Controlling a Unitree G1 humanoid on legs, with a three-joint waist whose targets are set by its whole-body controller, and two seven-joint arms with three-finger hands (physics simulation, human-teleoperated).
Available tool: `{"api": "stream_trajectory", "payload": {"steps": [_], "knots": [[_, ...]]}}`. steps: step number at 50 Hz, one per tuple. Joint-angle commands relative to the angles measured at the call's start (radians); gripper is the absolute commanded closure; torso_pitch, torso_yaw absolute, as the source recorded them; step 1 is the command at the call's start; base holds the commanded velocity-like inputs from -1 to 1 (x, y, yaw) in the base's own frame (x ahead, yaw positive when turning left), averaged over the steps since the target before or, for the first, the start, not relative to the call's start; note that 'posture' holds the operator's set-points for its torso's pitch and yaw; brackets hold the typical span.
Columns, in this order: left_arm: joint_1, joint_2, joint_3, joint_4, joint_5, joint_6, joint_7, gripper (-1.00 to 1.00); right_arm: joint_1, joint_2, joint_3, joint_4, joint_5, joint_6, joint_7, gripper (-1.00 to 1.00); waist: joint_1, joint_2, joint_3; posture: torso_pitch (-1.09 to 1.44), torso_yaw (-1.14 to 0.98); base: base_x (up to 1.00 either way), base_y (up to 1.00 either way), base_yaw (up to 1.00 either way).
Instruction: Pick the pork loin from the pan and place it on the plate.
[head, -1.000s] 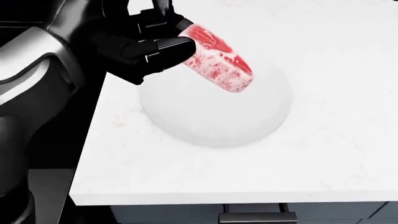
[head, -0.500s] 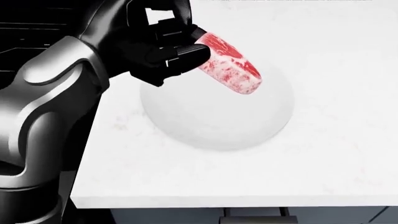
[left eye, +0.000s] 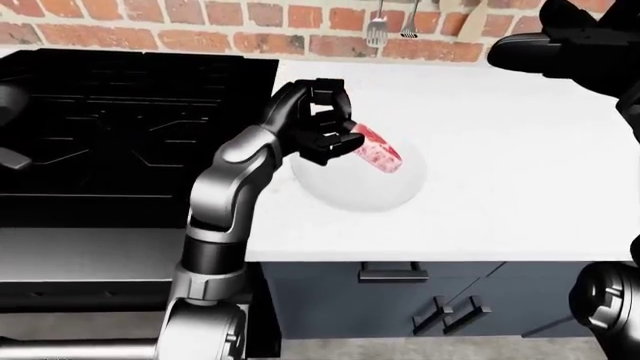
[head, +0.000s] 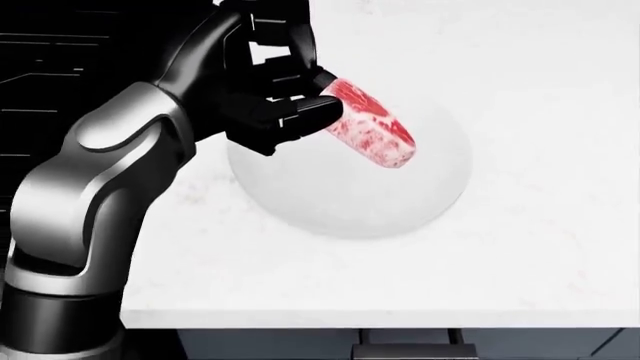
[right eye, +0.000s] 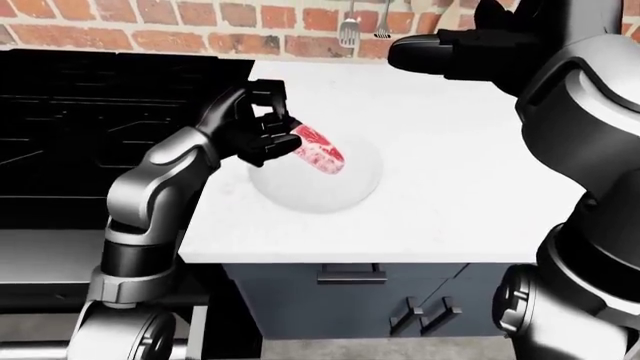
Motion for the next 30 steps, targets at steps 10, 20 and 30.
{"api": "stream_trajectory", "payload": {"steps": [10, 20, 30], "knots": [[-0.094, -0.006, 0.037, 0.026, -0.024, -0.124, 0.000, 0.68, -0.024, -0.015, -0.013, -0.011, -0.008, -0.036, 0.002, -1.00, 0.001, -0.007, -0.036, 0.00, 0.00, 0.00, 0.00, 0.00], [-0.130, -0.003, 0.035, 0.134, -0.020, -0.192, -0.006, 0.67, -0.025, -0.012, -0.013, -0.013, -0.009, -0.033, 0.002, -1.00, 0.002, -0.008, -0.038, 0.00, 0.00, 0.00, 0.00, 0.00], [-0.145, -0.015, 0.027, 0.217, 0.000, -0.251, -0.017, 0.66, -0.028, -0.013, -0.016, -0.011, -0.010, -0.030, 0.002, -1.00, 0.002, -0.011, -0.040, 0.00, 0.00, 0.00, 0.00, 0.00]]}}
